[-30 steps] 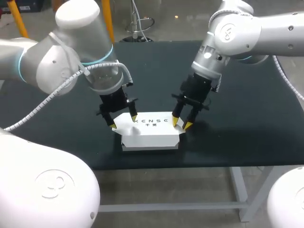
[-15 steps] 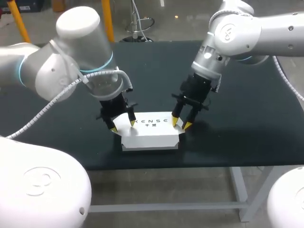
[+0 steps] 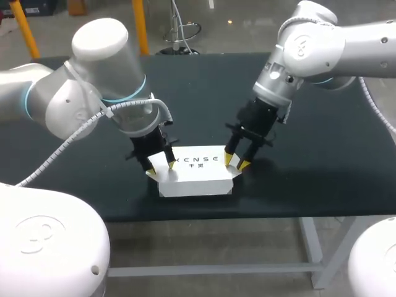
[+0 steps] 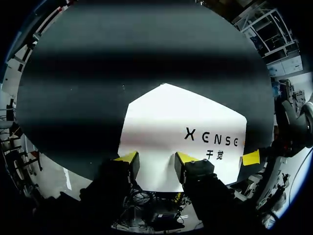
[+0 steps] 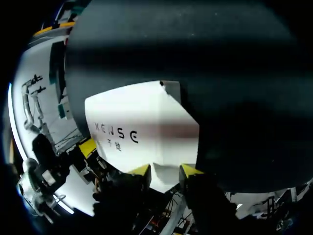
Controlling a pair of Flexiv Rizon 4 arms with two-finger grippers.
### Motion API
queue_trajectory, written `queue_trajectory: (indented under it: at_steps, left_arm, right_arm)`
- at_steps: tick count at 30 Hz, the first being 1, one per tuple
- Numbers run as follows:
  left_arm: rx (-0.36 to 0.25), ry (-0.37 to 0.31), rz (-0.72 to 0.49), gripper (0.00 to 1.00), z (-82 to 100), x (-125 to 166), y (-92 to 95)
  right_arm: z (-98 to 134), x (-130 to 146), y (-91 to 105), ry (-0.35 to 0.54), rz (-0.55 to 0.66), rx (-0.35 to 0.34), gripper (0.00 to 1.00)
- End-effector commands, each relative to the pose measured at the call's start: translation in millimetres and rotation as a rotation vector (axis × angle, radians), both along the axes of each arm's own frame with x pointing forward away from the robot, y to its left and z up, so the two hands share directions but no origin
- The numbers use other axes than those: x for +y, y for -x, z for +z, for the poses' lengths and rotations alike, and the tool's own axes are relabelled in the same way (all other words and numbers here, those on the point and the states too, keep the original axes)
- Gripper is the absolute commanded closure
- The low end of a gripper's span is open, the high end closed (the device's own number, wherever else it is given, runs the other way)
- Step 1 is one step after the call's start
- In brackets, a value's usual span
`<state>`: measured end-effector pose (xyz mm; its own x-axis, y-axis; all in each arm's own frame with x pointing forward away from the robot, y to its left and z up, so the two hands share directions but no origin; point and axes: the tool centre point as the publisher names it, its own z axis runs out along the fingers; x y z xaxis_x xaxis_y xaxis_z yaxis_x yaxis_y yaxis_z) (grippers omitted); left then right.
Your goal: Assemble the packaging by folding the flat box into shape, placing the metal phone stand inside, and closing the box properly
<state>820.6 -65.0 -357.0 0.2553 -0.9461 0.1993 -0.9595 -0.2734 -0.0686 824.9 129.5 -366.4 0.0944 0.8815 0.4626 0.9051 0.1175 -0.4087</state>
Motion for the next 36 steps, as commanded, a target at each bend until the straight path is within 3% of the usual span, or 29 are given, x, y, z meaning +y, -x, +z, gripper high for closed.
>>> queue_trajectory:
  at_steps: [1,7,17,36]
  left_arm:
    - [-0.005,0.002,-0.003,0.49,-2.8,0,1.5]
    - [-0.004,0.009,-0.011,0.47,-4.0,-1,1.7]
    - [-0.005,0.008,-0.025,0.44,-6.4,-1,1.9]
    - [-0.061,0.035,-0.075,0.4,-14.4,-1,-3.1]
  right_arm:
    - [0,-3,9.0,-0.002,-0.027,-0.035,0.58]
    - [0,-2,12.4,-0.007,-0.046,-0.117,0.61]
    - [-3,-3,16.6,-0.023,-0.044,-0.242,0.58]
    - [-14,-3,8.1,-0.054,-0.089,-0.324,0.58]
